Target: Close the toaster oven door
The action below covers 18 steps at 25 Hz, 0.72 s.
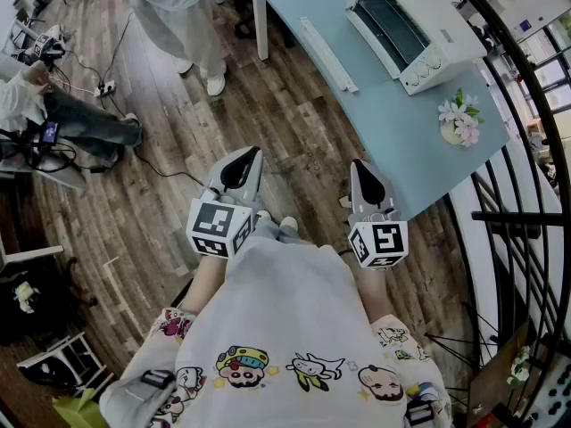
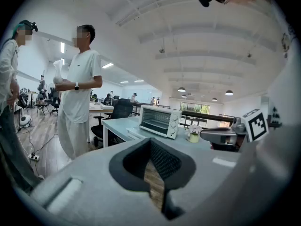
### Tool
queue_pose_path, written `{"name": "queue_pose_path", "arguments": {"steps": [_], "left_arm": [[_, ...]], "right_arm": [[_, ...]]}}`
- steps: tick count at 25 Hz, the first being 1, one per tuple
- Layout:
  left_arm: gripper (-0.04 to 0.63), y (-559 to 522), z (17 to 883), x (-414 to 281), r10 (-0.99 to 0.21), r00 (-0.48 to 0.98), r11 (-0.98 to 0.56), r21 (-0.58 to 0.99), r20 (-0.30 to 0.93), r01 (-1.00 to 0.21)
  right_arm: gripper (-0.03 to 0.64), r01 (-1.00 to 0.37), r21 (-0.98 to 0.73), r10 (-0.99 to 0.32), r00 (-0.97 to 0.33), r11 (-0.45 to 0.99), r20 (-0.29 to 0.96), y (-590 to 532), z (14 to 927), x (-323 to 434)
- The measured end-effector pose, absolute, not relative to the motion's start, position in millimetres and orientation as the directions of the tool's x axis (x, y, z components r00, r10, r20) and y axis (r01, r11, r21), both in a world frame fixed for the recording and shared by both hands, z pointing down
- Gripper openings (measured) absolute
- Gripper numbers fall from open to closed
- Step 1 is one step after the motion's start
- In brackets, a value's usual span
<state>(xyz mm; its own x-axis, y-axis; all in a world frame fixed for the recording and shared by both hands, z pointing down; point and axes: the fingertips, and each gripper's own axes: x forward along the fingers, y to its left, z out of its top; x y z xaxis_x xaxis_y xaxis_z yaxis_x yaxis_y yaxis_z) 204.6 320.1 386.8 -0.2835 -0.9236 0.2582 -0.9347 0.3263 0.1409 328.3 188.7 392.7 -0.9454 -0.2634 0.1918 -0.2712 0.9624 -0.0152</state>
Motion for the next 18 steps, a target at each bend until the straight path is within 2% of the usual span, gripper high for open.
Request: {"name": "queue_pose_path", "arguments": {"steps": [9, 11, 18], "left_arm": [[-0.002, 324, 392, 215, -0.909, -0.334, 0.376, 0.149, 0.248, -0.914], [0.017, 325, 392, 212, -0.907, -0.342, 0.385, 0.153, 0.246, -0.910], [0.043, 311, 394, 187, -0.908, -0.343, 0.386, 0.163, 0.240, -0.908]], "right_arm": [[0.011, -0.230, -0.044, -0.219, -0.960, 0.972, 0.172, 184, 397, 337], [0.016, -0.214, -0.048, -0.203, -0.964, 0.976, 0.170, 186, 397, 333], [0.067, -0.200, -0.058, -0.188, -0.968, 0.978, 0.168, 174, 396, 305]]}}
